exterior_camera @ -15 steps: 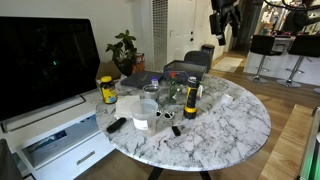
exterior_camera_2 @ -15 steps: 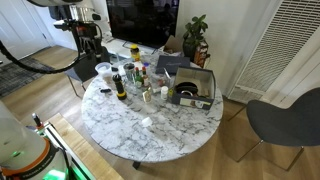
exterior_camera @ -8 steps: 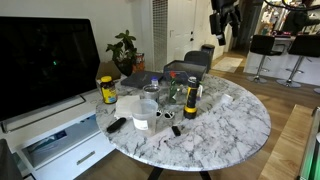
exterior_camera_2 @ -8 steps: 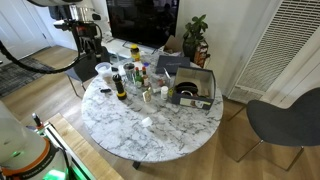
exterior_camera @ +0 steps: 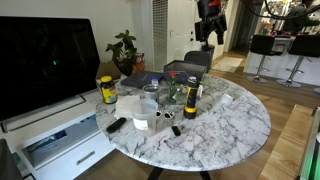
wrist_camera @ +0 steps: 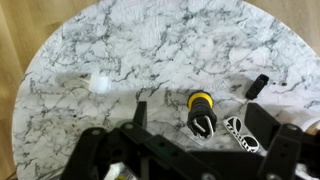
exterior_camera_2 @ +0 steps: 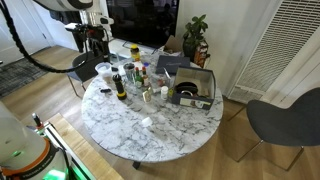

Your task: Remove the lid from the green hot sauce bottle that is in the crisper drawer and put it on the table to the right of the crisper drawer

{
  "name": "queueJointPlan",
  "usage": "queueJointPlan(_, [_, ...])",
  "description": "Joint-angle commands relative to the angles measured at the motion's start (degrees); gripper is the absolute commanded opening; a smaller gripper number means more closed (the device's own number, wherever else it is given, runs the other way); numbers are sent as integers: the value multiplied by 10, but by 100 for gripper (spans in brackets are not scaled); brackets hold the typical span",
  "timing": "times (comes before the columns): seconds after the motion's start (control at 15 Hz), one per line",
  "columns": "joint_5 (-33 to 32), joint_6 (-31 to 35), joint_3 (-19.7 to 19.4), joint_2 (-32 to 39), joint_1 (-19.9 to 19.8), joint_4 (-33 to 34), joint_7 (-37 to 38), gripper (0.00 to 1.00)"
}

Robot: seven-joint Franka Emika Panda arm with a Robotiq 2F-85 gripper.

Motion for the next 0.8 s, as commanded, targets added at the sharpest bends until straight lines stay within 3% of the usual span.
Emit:
queueJointPlan(0.0, [-7, 74, -21, 56, 9, 11, 59, 100])
queueJointPlan(0.27, [-13, 172, -43, 103, 11, 16, 132, 100])
queueJointPlan(0.53, [-65, 226, -68, 151, 17, 33, 226, 100])
queueJointPlan(0.67, [-77, 242, -80, 173, 20, 49, 242, 100])
queueJointPlan(0.73, [-55, 229, -80, 148, 21, 30, 212, 100])
